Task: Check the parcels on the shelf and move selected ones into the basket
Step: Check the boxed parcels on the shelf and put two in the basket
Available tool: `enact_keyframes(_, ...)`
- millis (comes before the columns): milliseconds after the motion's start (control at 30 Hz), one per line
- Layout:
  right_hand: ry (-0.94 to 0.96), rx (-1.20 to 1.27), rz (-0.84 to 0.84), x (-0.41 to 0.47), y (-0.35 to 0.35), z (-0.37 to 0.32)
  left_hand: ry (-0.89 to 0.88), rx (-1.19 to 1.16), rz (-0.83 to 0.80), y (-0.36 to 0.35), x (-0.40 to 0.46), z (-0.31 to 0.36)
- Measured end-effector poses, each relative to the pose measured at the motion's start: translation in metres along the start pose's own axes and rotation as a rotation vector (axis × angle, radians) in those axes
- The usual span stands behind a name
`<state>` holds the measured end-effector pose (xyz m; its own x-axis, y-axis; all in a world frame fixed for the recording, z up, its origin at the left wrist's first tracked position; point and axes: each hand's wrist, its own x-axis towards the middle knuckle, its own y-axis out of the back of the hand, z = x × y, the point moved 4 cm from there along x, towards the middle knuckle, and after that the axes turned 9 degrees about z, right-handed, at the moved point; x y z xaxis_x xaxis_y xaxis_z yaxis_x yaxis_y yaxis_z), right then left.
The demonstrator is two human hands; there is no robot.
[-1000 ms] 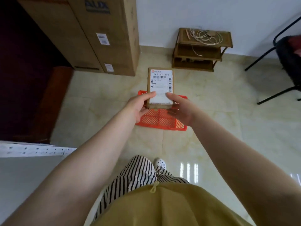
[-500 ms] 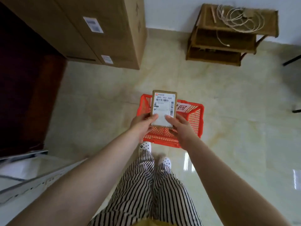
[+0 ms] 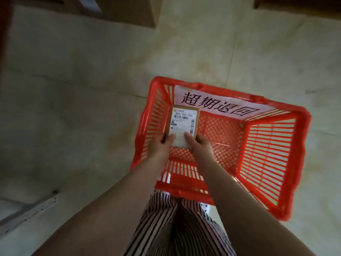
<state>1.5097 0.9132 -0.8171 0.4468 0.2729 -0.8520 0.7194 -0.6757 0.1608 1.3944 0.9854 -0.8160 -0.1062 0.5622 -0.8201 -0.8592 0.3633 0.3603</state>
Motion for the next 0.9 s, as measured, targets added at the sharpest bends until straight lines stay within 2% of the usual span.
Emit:
enact_keyframes(200,0.037,-0.004,0.056,0.074,-0.028,0.025,-0.062,0.001,0.123,-0.04,0.071,-0.016)
enact_keyframes(367,0.018,0.018,0.073,0.098,-0.034,0.037,0.002,-0.024,0.122,-0.059,0.11,-0.037)
enact_keyframes(700,0.08,-0.039,0.087,0.108,-0.041,0.04,0.128,0.006,0.193,-0.054,0.113,-0.035)
enact_keyframes(800,0.063,-0.077,0.092,0.105,-0.04,0.038,0.15,0.014,0.169,-0.054,0.108,-0.035)
enact_keyframes(900,0.028,-0.173,0.174,0.083,-0.03,0.025,0.202,0.052,0.104,-0.044,0.089,-0.026)
